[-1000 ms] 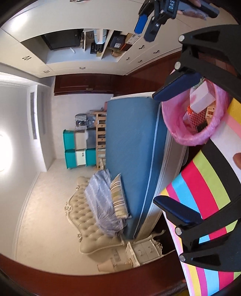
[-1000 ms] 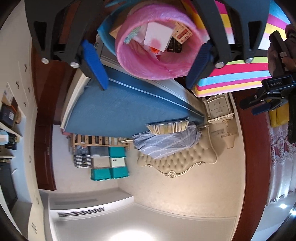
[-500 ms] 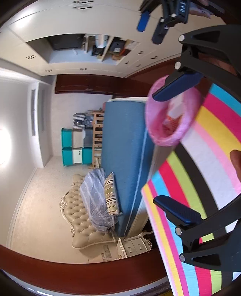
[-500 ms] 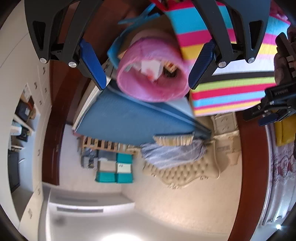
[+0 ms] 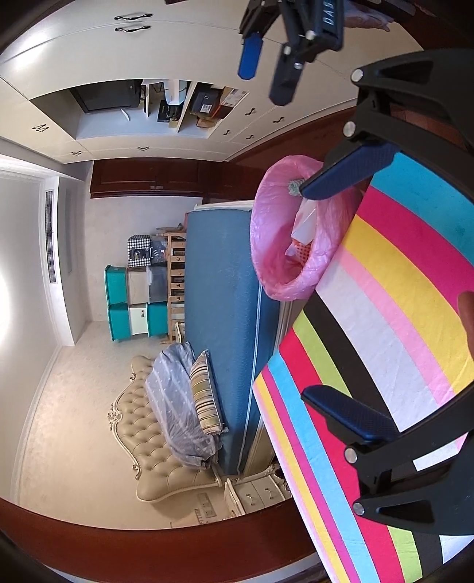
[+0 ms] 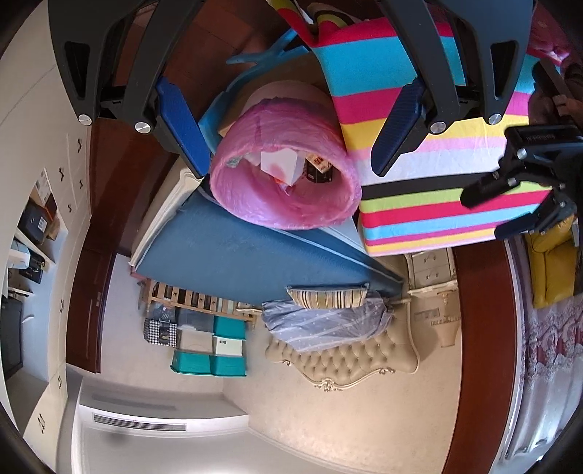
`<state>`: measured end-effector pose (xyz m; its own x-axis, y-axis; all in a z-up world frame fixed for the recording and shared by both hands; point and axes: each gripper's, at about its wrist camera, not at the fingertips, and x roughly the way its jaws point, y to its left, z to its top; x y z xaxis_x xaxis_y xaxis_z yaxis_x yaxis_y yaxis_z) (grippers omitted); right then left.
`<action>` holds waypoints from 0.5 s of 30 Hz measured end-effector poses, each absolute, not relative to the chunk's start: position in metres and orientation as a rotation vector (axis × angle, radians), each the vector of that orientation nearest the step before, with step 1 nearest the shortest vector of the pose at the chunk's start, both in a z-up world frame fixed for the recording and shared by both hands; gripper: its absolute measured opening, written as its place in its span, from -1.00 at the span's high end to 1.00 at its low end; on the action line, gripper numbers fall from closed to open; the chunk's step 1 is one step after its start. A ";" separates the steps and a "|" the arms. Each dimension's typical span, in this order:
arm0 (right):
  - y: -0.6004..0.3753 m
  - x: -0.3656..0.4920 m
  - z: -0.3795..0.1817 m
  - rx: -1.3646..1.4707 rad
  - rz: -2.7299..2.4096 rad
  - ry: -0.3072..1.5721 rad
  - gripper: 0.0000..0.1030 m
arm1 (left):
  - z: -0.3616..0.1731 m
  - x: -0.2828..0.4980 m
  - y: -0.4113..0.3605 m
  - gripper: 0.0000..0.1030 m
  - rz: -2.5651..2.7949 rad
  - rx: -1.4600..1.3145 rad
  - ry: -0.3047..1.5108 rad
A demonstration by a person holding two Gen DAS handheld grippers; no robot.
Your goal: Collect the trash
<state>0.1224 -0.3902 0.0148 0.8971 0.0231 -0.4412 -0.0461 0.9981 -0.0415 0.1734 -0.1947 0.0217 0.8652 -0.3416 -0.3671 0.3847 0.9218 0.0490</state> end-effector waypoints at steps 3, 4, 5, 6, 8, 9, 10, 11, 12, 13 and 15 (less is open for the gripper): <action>-0.390 0.122 0.011 -0.049 0.036 0.462 -0.65 | 0.020 0.173 -0.197 -0.91 -0.390 0.128 0.365; -0.391 0.122 0.011 -0.047 0.036 0.462 -0.65 | 0.021 0.175 -0.195 -0.91 -0.393 0.131 0.366; -0.391 0.121 0.011 -0.042 0.037 0.460 -0.65 | 0.021 0.175 -0.196 -0.91 -0.397 0.134 0.369; -0.391 0.123 0.012 -0.040 0.038 0.459 -0.65 | 0.020 0.175 -0.197 -0.91 -0.399 0.137 0.371; -0.392 0.122 0.011 -0.036 0.037 0.455 -0.65 | 0.019 0.175 -0.199 -0.91 -0.400 0.143 0.375; -0.392 0.122 0.011 -0.034 0.036 0.455 -0.65 | 0.018 0.175 -0.199 -0.91 -0.401 0.141 0.378; -0.393 0.123 0.011 -0.033 0.036 0.454 -0.65 | 0.018 0.176 -0.199 -0.91 -0.403 0.139 0.380; -0.393 0.123 0.011 -0.031 0.036 0.453 -0.65 | 0.018 0.176 -0.199 -0.91 -0.404 0.136 0.382; -0.394 0.122 0.011 -0.027 0.036 0.453 -0.65 | 0.018 0.177 -0.199 -0.91 -0.404 0.134 0.382; -0.394 0.123 0.011 -0.022 0.037 0.455 -0.65 | 0.018 0.176 -0.198 -0.91 -0.403 0.134 0.382; -0.395 0.123 0.010 -0.020 0.037 0.456 -0.65 | 0.018 0.177 -0.199 -0.91 -0.402 0.136 0.383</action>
